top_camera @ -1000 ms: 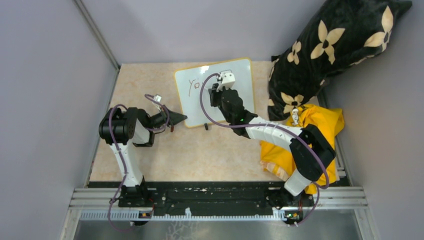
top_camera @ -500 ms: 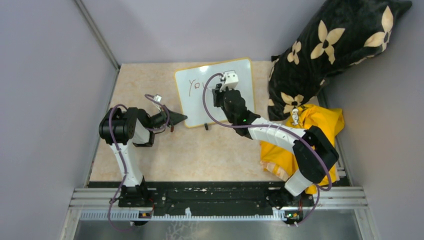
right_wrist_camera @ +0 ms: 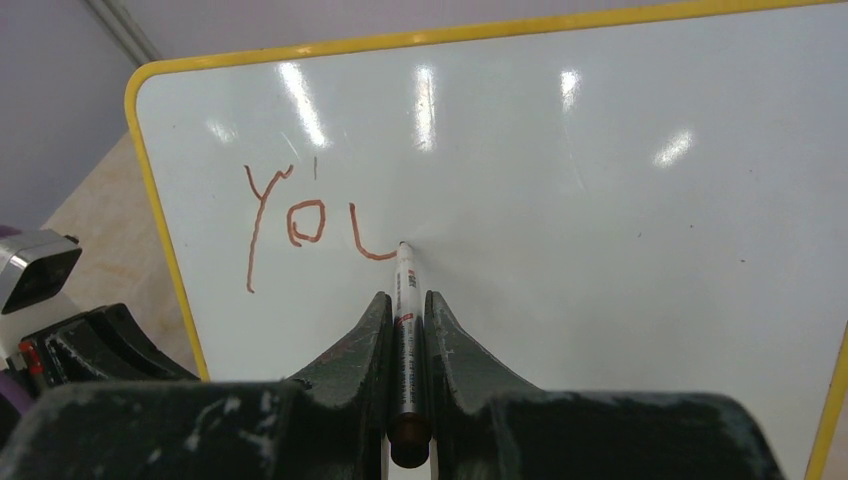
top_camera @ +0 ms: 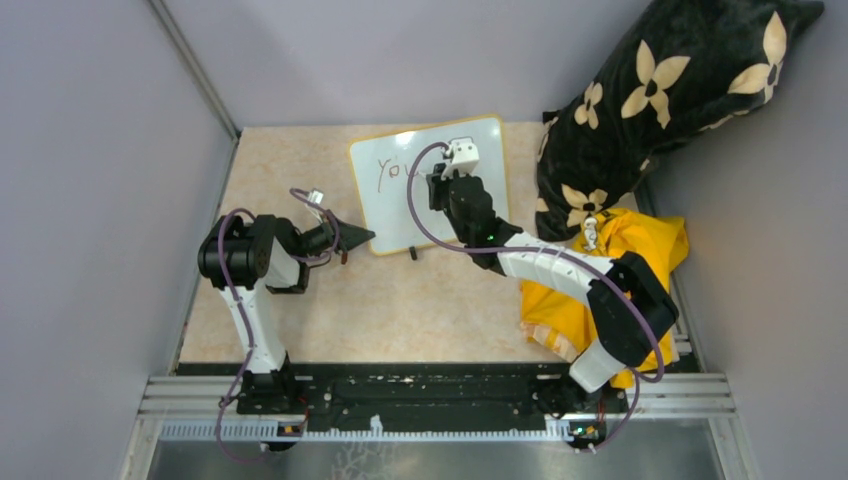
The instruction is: Write a sentence on the whiteboard
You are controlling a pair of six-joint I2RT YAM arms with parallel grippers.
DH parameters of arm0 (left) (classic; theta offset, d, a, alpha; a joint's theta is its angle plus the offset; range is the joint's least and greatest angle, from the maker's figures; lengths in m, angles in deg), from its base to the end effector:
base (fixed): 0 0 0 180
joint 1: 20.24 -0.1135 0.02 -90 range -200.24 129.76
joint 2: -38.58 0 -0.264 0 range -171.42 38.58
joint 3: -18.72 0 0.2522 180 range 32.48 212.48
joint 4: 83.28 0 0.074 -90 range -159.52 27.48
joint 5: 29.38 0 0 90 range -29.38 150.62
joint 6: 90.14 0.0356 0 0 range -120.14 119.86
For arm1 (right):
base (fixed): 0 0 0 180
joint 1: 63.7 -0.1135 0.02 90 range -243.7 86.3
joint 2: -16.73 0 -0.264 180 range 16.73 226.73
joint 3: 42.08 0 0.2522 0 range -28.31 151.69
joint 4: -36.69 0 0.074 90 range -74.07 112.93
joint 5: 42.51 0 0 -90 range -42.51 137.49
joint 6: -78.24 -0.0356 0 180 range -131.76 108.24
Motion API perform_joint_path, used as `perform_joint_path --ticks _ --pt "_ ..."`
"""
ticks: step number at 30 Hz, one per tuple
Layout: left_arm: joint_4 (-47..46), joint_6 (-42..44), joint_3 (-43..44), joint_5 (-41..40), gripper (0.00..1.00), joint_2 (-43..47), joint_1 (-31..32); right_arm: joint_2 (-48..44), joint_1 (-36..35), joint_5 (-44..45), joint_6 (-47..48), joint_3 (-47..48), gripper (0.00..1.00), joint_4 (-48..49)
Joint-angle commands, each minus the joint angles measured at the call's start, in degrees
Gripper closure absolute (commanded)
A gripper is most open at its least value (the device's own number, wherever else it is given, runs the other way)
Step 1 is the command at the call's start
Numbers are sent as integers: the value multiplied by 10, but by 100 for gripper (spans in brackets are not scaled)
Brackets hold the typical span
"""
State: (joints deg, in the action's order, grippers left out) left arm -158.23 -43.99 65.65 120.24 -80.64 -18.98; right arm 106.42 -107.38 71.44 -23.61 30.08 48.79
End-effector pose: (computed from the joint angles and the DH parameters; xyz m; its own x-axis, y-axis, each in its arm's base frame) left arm 0.3167 -0.0377 0.1079 -0.5711 -0.3379 -0.7481 0.6615 0.3503 -0.6632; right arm 0.2740 0.2417 0.2915 -0.1366 0.1291 -0.9822 -0.3176 0.9334 0.1668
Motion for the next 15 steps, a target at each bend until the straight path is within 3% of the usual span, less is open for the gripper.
perform_joint_path --ticks 1,15 --pt "-46 3 -3 5 100 -11 4 1 16 16 14 40 100 2" --pt "-45 3 -3 5 100 -10 4 18 21 5 18 71 100 -1"
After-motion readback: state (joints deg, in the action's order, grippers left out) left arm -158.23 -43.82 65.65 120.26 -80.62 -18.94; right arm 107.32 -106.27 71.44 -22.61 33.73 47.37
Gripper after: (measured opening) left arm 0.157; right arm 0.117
